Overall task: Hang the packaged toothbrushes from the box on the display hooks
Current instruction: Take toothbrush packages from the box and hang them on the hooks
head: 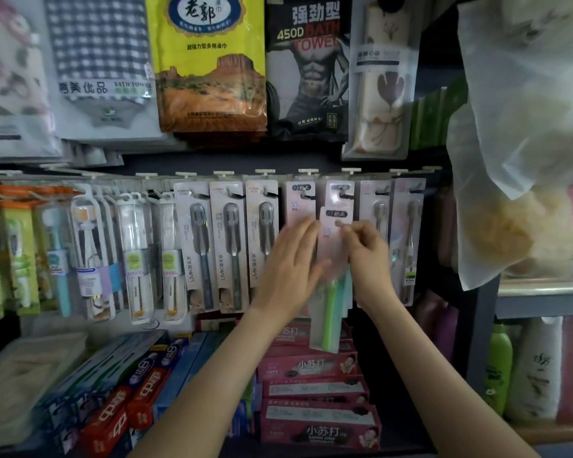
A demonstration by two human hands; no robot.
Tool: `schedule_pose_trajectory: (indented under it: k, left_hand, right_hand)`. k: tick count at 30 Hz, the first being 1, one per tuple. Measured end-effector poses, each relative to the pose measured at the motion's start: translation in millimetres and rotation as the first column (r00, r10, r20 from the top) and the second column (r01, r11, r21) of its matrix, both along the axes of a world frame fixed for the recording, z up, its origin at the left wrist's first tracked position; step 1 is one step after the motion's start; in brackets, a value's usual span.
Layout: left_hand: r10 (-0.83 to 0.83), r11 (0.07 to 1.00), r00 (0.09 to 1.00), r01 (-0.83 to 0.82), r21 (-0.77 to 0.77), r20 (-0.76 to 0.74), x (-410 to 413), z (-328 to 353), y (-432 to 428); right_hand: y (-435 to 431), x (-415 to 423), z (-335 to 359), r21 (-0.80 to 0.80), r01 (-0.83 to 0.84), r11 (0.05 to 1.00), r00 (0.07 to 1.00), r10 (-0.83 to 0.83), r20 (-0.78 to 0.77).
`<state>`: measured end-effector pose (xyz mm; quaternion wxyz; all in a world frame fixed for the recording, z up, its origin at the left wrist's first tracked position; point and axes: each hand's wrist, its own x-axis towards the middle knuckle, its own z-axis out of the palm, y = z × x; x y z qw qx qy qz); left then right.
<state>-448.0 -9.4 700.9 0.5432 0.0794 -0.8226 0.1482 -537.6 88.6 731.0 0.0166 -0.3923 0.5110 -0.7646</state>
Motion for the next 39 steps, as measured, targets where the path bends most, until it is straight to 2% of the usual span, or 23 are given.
schedule_pose_trajectory:
  k: [1,3,7,12,19,23,28,31,34,39]
  left_hand:
    - [0.065,0.998,0.996,-0.064,0.006,-0.055,3,5,-6]
    - [0.221,0.975,0.973,-0.22,0.023,-0.065,5,12,-19]
    - [0.388,0.921,0.915,-0.389,-0.015,0.11,3,24,-30]
    - [0.469,0.882,0.873,-0.47,-0.027,0.13,-2,29,-36]
    - [0.574,0.819,0.793,-0.56,-0.126,0.202,-4,39,-36]
    - [0.62,0.784,0.768,-0.6,-0.158,0.158,-3,35,-37]
    - [0.581,0.809,0.812,-0.568,-0.151,0.062,5,22,-45]
    - [0.544,0.834,0.837,-0.532,-0.145,0.057,18,14,-49]
    - [0.443,0.892,0.895,-0.434,-0.131,0.05,24,13,-52]
    - [0.246,0.969,0.969,-0.246,0.001,-0.018,29,23,-46]
  right_hand:
    - [0,-1,7,-0.016,0.016,1.0,1.0,-0.016,0.004]
    - [0,-3,19,0.003,0.048,0.999,0.999,-0.048,-0.007]
    - [1,-4,30,0.076,0.065,0.995,0.998,-0.066,0.001]
    - [-4,-4,35,0.12,0.096,0.988,0.995,-0.098,0.011]
    - [-25,7,51,0.15,-0.052,0.987,0.999,0.05,0.016]
    - [-37,12,58,0.159,-0.073,0.985,0.997,0.07,0.03]
    - [-47,12,66,0.169,-0.005,0.986,0.999,-0.003,0.044]
    - [-50,9,68,0.188,0.009,0.982,0.998,-0.02,0.058]
    - [-49,10,72,0.198,-0.006,0.98,0.998,-0.007,0.064]
    - [-49,9,81,0.225,0.014,0.974,1.0,-0.019,0.023]
